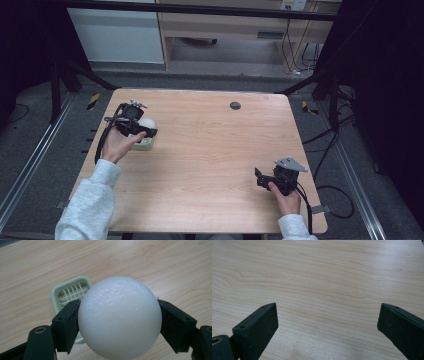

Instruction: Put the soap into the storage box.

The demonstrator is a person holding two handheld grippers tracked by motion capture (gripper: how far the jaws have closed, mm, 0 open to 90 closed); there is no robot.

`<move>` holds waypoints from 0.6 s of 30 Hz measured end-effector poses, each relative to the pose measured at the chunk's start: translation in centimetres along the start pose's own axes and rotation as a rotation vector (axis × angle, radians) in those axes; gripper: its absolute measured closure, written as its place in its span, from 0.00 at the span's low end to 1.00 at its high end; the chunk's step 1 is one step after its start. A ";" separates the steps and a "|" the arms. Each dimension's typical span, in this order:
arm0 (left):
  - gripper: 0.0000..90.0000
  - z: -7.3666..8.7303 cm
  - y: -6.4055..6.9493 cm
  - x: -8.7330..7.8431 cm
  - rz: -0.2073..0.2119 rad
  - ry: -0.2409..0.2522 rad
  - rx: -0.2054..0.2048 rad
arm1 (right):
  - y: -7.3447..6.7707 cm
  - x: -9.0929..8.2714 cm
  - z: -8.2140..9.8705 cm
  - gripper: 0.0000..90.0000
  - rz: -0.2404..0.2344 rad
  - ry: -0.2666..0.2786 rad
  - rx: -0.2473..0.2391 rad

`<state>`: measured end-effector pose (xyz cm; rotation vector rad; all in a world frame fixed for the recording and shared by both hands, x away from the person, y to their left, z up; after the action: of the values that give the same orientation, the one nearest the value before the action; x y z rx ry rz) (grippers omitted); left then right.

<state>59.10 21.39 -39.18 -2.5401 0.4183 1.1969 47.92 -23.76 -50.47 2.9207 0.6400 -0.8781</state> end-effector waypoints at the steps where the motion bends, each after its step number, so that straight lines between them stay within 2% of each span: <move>1: 0.27 0.0 -0.4 0.1 -0.003 -0.005 -0.002 | 0.0 0.0 0.0 0.04 0.000 0.000 0.000; 7: 0.27 -0.1 -1.3 0.9 -0.012 -0.014 -0.027 | 0.0 0.0 0.0 0.04 -0.001 0.001 0.001; 18: 0.27 0.0 -2.1 2.7 -0.020 -0.040 -0.062 | 0.0 0.0 0.0 0.04 -0.001 0.005 0.000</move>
<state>61.56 22.95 -40.99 -2.5611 0.3506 1.2693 47.89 -23.76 -50.42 2.9241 0.6414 -0.8714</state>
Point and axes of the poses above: each handheld gripper's, and its own axes: x roughly forward along the jaws, z roughly out of its underside, y roughly to its right, the point moved 3 cm from there along x, roughly forward along the jaws, and after that the axes turned 8 degrees about -z, right-handed, at the moved point
